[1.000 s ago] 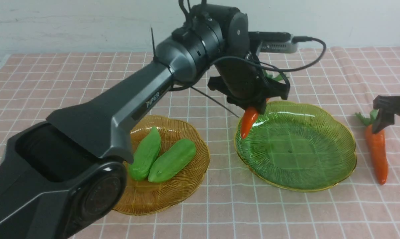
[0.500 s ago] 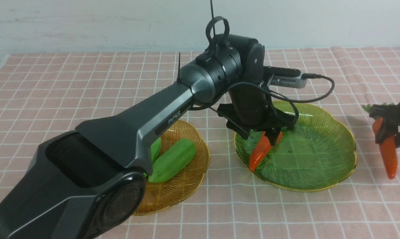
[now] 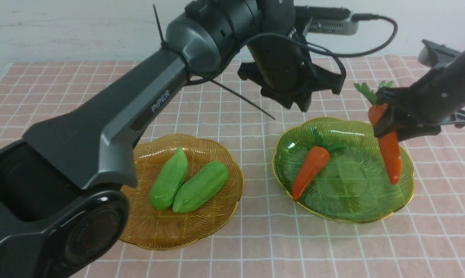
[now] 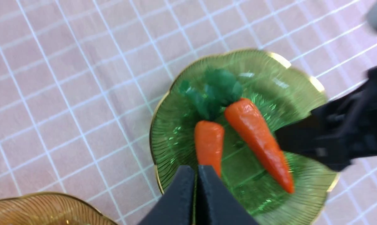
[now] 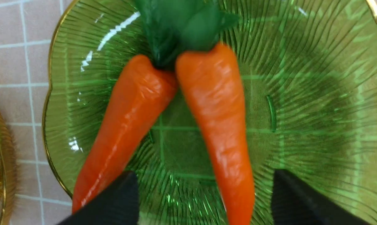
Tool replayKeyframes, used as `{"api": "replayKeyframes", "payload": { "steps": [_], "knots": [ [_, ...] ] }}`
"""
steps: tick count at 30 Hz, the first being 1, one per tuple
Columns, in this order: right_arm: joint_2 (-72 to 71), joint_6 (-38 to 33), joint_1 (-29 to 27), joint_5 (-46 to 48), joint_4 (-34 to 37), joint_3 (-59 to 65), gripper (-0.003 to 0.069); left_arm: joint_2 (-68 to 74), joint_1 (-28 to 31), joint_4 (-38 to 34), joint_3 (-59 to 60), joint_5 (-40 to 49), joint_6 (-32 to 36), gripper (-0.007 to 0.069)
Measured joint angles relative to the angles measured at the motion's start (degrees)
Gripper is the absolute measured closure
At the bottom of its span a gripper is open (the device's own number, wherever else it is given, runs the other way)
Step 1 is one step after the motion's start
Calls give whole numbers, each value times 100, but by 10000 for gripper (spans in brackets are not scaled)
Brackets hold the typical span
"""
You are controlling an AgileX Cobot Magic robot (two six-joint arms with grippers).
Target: Put different types of vegetables on the plate.
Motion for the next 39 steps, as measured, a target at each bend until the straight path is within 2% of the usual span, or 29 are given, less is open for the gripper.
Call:
{"api": "replayKeyframes", "payload": {
  "steps": [3, 6, 10, 13, 16, 17, 18, 23, 27, 32, 35, 39],
  "knots": [
    [-14, -79, 10, 342, -149, -60, 95, -320, -25, -32, 0, 6, 12, 628],
    [-171, -359, 16, 796, -346, -151, 113, -615, -65, -25, 0, 26, 83, 628],
    [-573, -442, 16, 976, -663, -169, 217, -1114, -147, 23, 107, 27, 121, 628],
    [-1103, -422, 5, 1030, -861, -169, 326, -1438, -157, 90, 319, 27, 134, 628],
    [-2192, -395, -29, 1072, -933, -183, 543, -2023, -157, 372, 890, 32, 134, 628],
    [-2411, -395, -34, 1079, -940, -182, 587, -2154, -157, 477, 1101, 34, 127, 628],
    [-2706, -395, -35, 1078, -944, -188, 617, -2285, -157, 555, 1212, 40, 110, 628],
    [-4181, -531, -35, 906, -868, -129, 669, -3220, -163, 1051, 2554, 92, -149, 628],
    [-5390, -694, -35, 298, -829, 252, 674, -3966, -163, 1260, 3568, 100, -371, 628],
    [-7150, -776, -35, -1111, -751, 1494, 674, -5123, -163, 1373, 5035, -188, -567, 628],
    [-8428, -780, -35, -2434, -627, 2805, 674, -5904, -163, 1426, 6005, -651, -680, 628],
    [-9760, -780, -35, -3550, -613, 4162, 674, -6762, -163, 1463, 7120, -1256, -794, 628]
  ]
}}
